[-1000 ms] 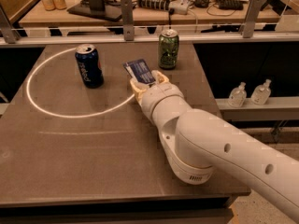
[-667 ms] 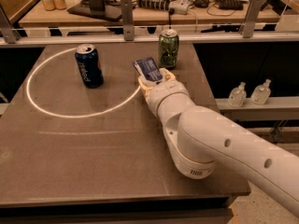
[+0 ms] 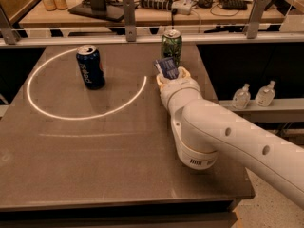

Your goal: Move rxbar blueberry near green can

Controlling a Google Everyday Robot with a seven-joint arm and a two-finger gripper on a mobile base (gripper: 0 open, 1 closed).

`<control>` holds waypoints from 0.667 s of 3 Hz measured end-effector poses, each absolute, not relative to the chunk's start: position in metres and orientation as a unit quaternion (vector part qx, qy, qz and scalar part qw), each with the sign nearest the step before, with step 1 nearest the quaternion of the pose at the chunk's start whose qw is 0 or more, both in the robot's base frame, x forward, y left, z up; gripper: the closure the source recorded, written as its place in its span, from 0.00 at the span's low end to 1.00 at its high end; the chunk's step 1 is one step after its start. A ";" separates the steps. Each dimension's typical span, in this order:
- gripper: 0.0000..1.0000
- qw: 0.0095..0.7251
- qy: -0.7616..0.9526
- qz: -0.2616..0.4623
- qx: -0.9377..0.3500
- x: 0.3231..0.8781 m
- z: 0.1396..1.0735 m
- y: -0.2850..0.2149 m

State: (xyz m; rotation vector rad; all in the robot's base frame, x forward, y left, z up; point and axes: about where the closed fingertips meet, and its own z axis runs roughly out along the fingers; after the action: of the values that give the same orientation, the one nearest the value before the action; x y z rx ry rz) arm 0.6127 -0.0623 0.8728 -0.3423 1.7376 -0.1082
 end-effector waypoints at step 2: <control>0.28 0.625 0.766 -0.063 -0.137 0.617 0.867 -0.071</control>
Offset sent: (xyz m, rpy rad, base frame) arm 0.0030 -0.0124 -0.0103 -0.0130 0.0264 -0.0577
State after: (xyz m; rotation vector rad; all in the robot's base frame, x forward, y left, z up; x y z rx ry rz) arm 0.6167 -0.0712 0.8671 -0.3147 1.7584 -0.1447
